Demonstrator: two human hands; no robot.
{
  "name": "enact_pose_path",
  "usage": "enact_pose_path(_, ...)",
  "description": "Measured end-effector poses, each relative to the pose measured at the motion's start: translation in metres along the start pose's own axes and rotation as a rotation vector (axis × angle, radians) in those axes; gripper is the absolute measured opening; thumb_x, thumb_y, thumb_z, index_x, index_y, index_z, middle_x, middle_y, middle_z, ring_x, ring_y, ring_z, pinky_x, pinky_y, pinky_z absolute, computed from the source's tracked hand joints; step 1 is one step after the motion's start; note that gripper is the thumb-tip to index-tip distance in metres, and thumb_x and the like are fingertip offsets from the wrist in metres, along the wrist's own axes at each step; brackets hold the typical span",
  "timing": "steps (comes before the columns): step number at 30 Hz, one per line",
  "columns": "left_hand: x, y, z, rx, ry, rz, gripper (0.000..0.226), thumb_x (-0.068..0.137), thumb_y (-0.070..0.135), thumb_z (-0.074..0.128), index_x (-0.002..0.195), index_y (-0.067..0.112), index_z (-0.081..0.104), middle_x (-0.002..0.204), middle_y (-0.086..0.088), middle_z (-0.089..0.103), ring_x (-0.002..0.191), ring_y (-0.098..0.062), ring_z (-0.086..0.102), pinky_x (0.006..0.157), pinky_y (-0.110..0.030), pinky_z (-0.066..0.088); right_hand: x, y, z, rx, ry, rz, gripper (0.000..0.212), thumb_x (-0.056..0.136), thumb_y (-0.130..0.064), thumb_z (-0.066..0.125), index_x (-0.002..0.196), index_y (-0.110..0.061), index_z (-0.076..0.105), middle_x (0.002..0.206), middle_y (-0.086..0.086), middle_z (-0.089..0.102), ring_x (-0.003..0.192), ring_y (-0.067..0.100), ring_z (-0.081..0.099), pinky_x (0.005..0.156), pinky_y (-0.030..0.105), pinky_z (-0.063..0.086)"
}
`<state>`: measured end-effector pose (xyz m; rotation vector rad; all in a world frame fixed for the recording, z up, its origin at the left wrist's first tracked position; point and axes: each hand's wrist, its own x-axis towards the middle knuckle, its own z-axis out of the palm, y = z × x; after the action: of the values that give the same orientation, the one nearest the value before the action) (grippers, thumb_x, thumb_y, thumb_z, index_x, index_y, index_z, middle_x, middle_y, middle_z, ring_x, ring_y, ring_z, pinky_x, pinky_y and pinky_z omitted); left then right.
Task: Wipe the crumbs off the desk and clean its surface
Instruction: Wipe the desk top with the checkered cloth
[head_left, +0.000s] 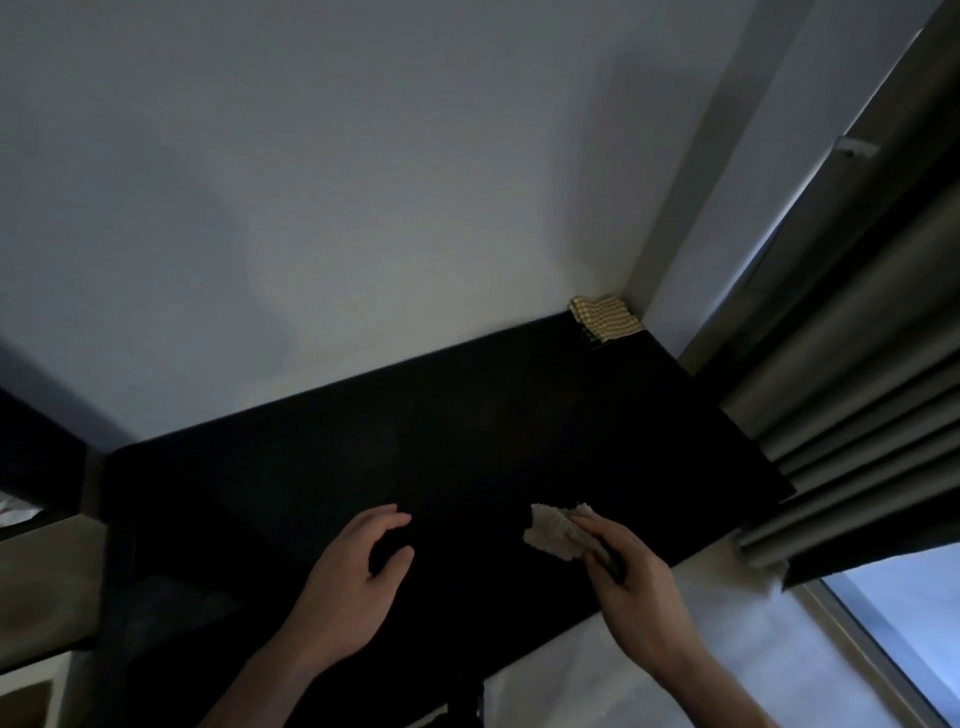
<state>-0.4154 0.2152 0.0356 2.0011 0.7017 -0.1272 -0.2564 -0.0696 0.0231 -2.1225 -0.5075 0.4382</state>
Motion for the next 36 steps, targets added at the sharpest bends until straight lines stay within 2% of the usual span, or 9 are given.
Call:
enact_pose_path(11, 0.093, 0.045, 0.028, 0.074, 0.039, -0.049, 0.040, 0.099, 0.036, 0.062, 0.138, 0.039, 0.055, 0.152, 0.020, 0.041, 0.141, -0.002, 0.040, 0.118, -0.034, 0.038, 0.124, 0.052, -0.067, -0.052, 0.012, 0.062, 0.053, 0.100, -0.010, 0.063, 0.117, -0.059, 0.058, 0.130, -0.039, 0.053, 0.129, -0.008, 0.053, 0.113, 0.024, 0.040)
enact_pose_path(14, 0.117, 0.047, 0.046, 0.073, 0.049, -0.108, 0.041, 0.098, 0.035, 0.062, 0.139, 0.036, 0.056, 0.153, 0.016, 0.042, 0.141, -0.005, 0.042, 0.118, -0.036, 0.039, 0.171, 0.073, -0.088, -0.060, -0.018, 0.080, 0.045, 0.101, -0.011, 0.063, 0.122, -0.050, 0.059, 0.125, -0.040, 0.052, 0.128, -0.003, 0.053, 0.115, 0.026, 0.039)
enact_pose_path(17, 0.144, 0.052, 0.068, 0.055, 0.075, -0.196, 0.042, 0.099, 0.033, 0.063, 0.140, 0.031, 0.056, 0.154, 0.013, 0.042, 0.138, -0.009, 0.047, 0.114, -0.031, 0.042, 0.225, 0.096, -0.108, -0.056, -0.067, 0.117, 0.040, 0.101, -0.011, 0.061, 0.130, -0.038, 0.064, 0.123, -0.028, 0.059, 0.123, -0.002, 0.056, 0.118, 0.031, 0.041)
enact_pose_path(22, 0.199, 0.070, 0.108, 0.020, 0.101, -0.388, 0.041, 0.099, 0.032, 0.063, 0.140, 0.026, 0.058, 0.152, 0.004, 0.047, 0.135, -0.017, 0.050, 0.107, -0.030, 0.046, 0.320, 0.136, -0.131, -0.105, -0.073, 0.184, 0.042, 0.101, -0.007, 0.057, 0.141, -0.020, 0.063, 0.149, -0.003, 0.059, 0.144, 0.017, 0.049, 0.124, 0.039, 0.036)
enact_pose_path(27, 0.255, 0.068, 0.140, 0.020, 0.021, -0.547, 0.051, 0.097, 0.037, 0.065, 0.144, 0.023, 0.053, 0.155, 0.000, 0.041, 0.087, 0.001, 0.057, 0.072, -0.018, 0.048, 0.416, 0.181, -0.148, -0.178, -0.145, 0.134, 0.044, 0.102, -0.008, 0.051, 0.144, -0.020, 0.059, 0.157, 0.001, 0.051, 0.152, 0.021, 0.038, 0.127, 0.042, 0.029)
enact_pose_path(29, 0.269, 0.059, 0.150, 0.069, 0.003, -0.580, 0.061, 0.092, 0.039, 0.068, 0.148, 0.023, 0.050, 0.160, -0.002, 0.034, 0.118, -0.012, 0.057, 0.092, -0.026, 0.050, 0.450, 0.200, -0.149, -0.239, -0.168, 0.103, 0.046, 0.103, -0.006, 0.048, 0.146, -0.018, 0.058, 0.160, 0.003, 0.047, 0.155, 0.022, 0.033, 0.128, 0.042, 0.026)
enact_pose_path(31, 0.280, 0.050, 0.160, 0.149, -0.039, -0.622, 0.075, 0.087, 0.043, 0.069, 0.155, 0.027, 0.040, 0.166, -0.003, 0.021, 0.146, -0.029, 0.035, 0.112, -0.038, 0.043, 0.479, 0.217, -0.148, -0.335, -0.166, 0.060, 0.048, 0.102, -0.004, 0.045, 0.146, -0.019, 0.057, 0.162, 0.005, 0.045, 0.154, 0.025, 0.034, 0.128, 0.043, 0.027)
enact_pose_path(34, 0.292, 0.043, 0.175, 0.196, -0.096, -0.675, 0.093, 0.082, 0.042, 0.071, 0.161, 0.033, 0.023, 0.171, 0.001, -0.001, 0.155, -0.037, 0.014, 0.116, -0.046, 0.040, 0.512, 0.238, -0.148, -0.496, -0.179, -0.021, 0.046, 0.101, -0.003, 0.048, 0.144, -0.014, 0.059, 0.158, 0.011, 0.048, 0.148, 0.034, 0.042, 0.124, 0.047, 0.032)
enact_pose_path(36, 0.299, 0.043, 0.185, 0.209, -0.121, -0.701, 0.102, 0.081, 0.040, 0.074, 0.163, 0.037, 0.012, 0.171, 0.001, -0.012, 0.156, -0.039, 0.004, 0.118, -0.049, 0.037, 0.519, 0.250, -0.148, -0.668, -0.276, -0.048, 0.042, 0.102, -0.016, 0.056, 0.144, -0.016, 0.059, 0.160, 0.013, 0.046, 0.149, 0.038, 0.040, 0.123, 0.051, 0.031)
